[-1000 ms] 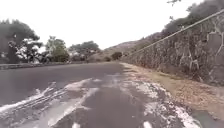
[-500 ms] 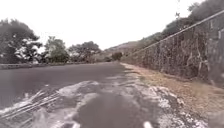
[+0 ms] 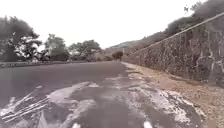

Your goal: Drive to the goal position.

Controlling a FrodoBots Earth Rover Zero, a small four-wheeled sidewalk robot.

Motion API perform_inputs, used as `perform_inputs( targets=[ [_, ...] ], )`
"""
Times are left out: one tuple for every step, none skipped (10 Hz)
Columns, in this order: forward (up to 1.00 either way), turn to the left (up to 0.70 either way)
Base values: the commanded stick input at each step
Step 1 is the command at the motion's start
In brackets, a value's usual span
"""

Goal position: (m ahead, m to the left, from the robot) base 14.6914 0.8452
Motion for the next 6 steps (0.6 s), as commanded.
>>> perform_inputs(
  targets=[
    [0.7,0.0],
    [0.7,0.0],
    [0.7,0.0],
    [0.7,-0.18],
    [0.7,-0.1],
    [0.7,-0.01]
  ],
)
